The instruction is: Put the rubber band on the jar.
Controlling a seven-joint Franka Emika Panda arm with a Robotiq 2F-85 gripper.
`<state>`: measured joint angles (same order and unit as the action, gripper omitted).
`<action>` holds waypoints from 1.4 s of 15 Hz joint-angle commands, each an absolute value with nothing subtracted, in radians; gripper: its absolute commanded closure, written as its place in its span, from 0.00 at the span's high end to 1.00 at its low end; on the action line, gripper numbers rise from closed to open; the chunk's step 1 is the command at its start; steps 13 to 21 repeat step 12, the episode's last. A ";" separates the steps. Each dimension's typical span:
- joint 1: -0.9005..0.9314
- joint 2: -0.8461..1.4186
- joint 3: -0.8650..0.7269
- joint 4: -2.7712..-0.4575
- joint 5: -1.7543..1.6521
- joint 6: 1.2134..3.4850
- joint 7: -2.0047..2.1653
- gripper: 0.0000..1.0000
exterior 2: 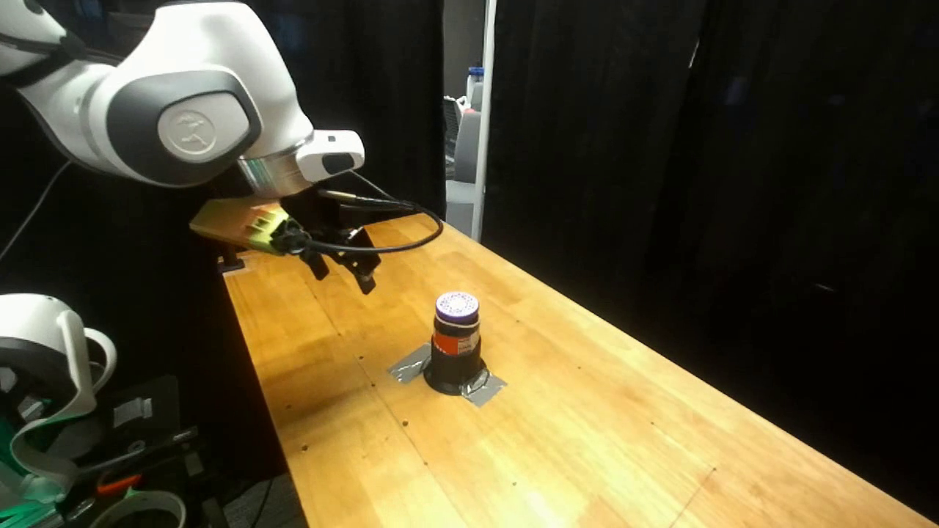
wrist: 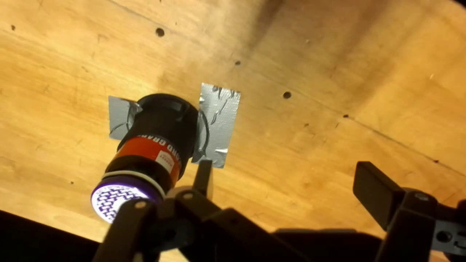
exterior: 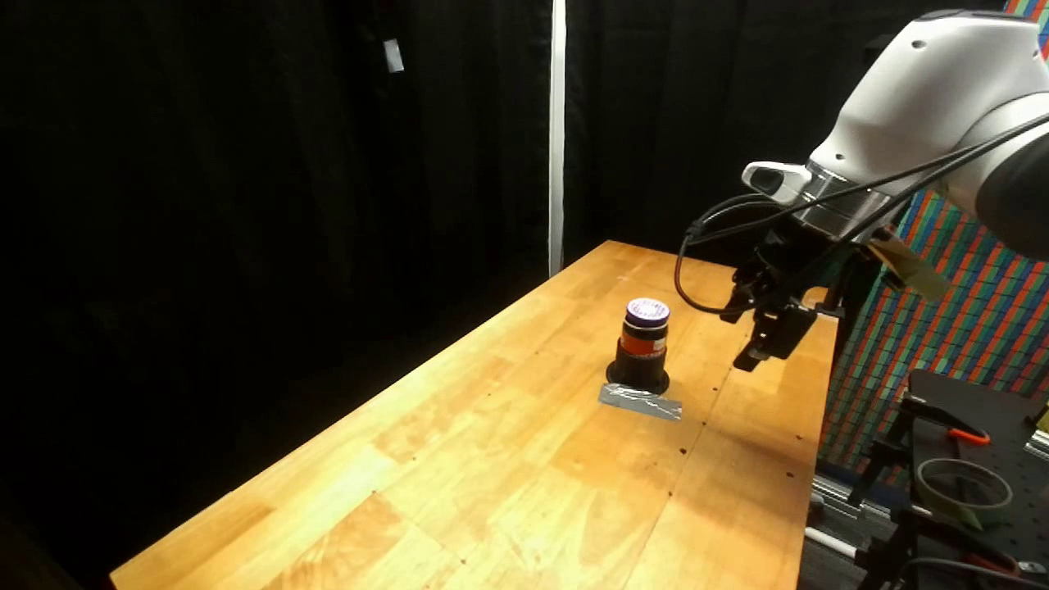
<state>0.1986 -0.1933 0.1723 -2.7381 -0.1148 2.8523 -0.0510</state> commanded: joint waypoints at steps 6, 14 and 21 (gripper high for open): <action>0.312 -0.333 0.156 -2.621 0.087 2.369 -0.243 1.00; 0.311 -0.367 0.144 -2.567 0.105 2.261 -0.266 1.00; 0.311 -0.367 0.144 -2.567 0.105 2.261 -0.266 1.00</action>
